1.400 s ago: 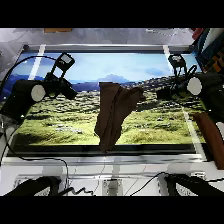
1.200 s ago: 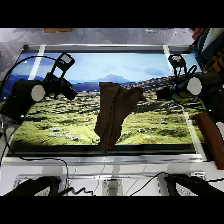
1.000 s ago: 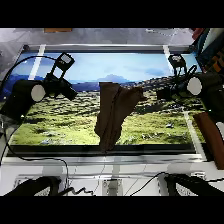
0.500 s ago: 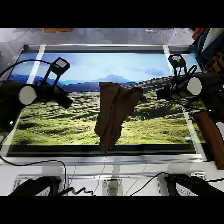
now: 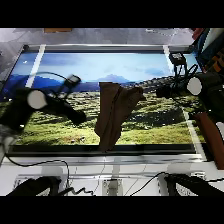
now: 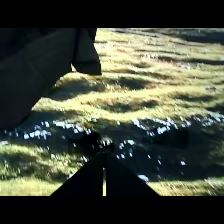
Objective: Fold the clothes and pants, and hang the long-sleeved shirts on hangers.
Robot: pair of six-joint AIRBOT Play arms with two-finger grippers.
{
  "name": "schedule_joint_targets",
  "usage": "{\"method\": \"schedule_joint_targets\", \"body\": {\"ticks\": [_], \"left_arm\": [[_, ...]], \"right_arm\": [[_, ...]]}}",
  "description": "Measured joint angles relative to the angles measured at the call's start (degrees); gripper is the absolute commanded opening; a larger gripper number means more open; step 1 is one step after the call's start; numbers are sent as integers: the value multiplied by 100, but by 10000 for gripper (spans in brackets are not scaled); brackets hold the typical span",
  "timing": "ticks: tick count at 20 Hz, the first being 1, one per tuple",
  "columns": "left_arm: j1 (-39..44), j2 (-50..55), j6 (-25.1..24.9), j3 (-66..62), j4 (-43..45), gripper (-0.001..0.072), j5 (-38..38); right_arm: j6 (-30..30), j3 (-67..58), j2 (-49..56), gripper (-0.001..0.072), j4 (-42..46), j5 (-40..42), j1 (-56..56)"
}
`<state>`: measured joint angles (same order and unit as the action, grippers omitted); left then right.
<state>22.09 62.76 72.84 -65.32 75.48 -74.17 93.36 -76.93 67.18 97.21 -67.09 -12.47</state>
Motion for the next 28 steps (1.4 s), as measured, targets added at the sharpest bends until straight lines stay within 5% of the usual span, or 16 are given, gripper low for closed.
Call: {"method": "schedule_joint_targets", "body": {"ticks": [5,13,17,19,20,22,24,28], "left_arm": [[632,151,61,1220,-555,689,505],[1250,269,90,2358,-1392,682,2437],[1325,588,94,2437,-1475,505,3023],[1338,767,92,2450,-1484,269,3132],[1340,839,92,2455,-1488,216,3185],[1318,918,92,2452,-1482,210,3237],[1257,960,94,2417,-1473,12,3276],[1080,931,94,2181,-1451,12,3257]], "right_arm": [[-2,0,0,13,2,168,0],[0,0,0,13,2,212,0],[-2,0,0,13,-2,219,0],[0,0,0,13,-2,221,0],[-2,0,0,13,-2,221,0],[-2,0,0,13,-4,221,0],[0,0,0,13,-7,219,0],[0,0,0,13,-9,205,0]]}}
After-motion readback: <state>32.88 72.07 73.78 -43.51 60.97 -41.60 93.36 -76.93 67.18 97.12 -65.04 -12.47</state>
